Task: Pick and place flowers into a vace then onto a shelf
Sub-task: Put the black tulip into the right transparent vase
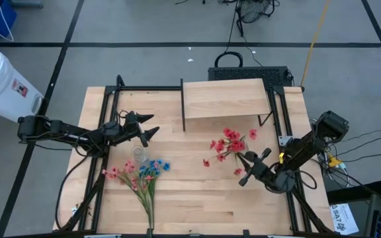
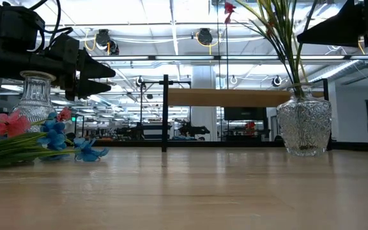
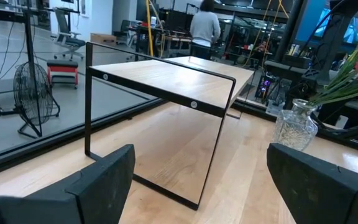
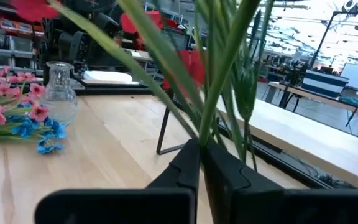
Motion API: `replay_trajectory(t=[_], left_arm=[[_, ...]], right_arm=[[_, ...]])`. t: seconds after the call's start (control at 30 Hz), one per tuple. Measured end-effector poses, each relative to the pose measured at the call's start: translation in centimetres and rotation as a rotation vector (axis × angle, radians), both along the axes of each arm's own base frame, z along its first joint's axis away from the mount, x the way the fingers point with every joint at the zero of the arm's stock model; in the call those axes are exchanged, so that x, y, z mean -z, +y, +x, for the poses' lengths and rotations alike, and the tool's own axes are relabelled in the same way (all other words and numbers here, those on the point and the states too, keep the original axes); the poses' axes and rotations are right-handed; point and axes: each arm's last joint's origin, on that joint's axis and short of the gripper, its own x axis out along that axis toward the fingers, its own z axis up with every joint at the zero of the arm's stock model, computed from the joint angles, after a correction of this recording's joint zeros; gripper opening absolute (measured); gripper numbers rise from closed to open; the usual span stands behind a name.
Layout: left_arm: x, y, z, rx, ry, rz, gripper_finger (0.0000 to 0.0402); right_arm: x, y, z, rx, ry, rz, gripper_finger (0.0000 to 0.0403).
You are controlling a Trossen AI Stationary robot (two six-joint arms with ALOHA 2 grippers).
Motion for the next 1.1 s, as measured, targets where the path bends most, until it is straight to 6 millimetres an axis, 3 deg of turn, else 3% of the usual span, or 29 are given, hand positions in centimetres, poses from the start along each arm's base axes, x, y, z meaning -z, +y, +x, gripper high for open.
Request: replay_trajectory(t=[0.5, 0.87, 1.1], left_arm=[[0.0, 0.0, 0.0, 0.000, 0.000, 0.000, 0.0365], [0.0, 0.0, 0.0, 0.000, 0.000, 0.000, 0.0365], [0.0, 0.0, 0.0, 0.000, 0.000, 0.000, 0.0365]], right_arm=[[-3.4, -0.9, -0.8, -0.001, -0.098, 0.114, 0.0001], [-0.7, -2.6, -2.3, -0.008, -0.191, 0.225, 0.0001], [-0.1, -2.9, -2.6, -0.007, -0.223, 0.262, 0.0000]])
